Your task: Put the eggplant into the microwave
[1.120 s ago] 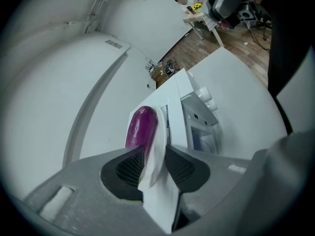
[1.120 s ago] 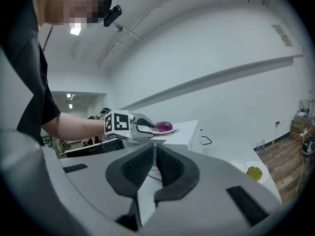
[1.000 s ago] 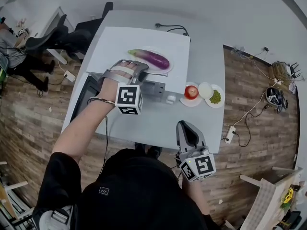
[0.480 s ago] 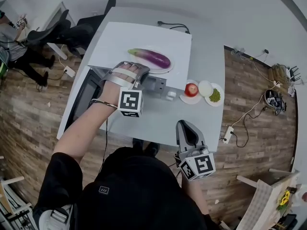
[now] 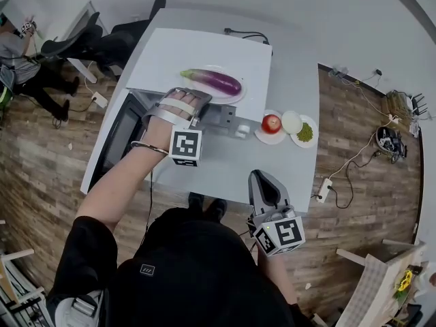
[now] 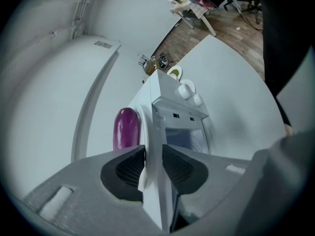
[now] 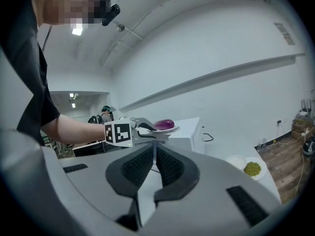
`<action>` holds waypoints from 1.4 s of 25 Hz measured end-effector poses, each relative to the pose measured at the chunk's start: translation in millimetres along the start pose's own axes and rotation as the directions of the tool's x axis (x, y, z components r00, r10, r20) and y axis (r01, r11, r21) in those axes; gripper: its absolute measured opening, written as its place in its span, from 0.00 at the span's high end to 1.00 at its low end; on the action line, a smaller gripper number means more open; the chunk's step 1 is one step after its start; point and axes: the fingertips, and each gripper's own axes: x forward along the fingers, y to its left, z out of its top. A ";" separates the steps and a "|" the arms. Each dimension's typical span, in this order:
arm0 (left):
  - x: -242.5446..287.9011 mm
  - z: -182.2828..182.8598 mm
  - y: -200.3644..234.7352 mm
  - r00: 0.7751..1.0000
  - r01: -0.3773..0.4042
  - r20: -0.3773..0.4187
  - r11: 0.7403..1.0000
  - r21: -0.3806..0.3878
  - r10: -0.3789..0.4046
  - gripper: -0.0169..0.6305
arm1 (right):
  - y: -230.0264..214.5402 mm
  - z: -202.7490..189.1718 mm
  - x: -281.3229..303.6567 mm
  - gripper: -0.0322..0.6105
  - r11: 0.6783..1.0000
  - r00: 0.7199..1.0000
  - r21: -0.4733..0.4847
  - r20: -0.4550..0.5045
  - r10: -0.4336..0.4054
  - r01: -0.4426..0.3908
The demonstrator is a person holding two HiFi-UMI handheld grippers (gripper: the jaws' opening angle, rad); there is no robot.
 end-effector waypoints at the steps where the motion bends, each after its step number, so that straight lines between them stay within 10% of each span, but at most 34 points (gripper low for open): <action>1: 1.1 0.0 0.1 1.000 -0.002 -0.003 1.000 -0.001 0.002 0.82 | -0.2 -0.3 -0.7 0.91 1.000 1.000 0.001 -0.001 -0.002 0.002; 35: -65.9 -10.4 -39.2 0.975 -0.193 -0.106 0.980 0.036 0.196 0.94 | 25.2 -33.9 1.1 0.91 0.980 0.983 -0.085 -0.024 0.181 -0.182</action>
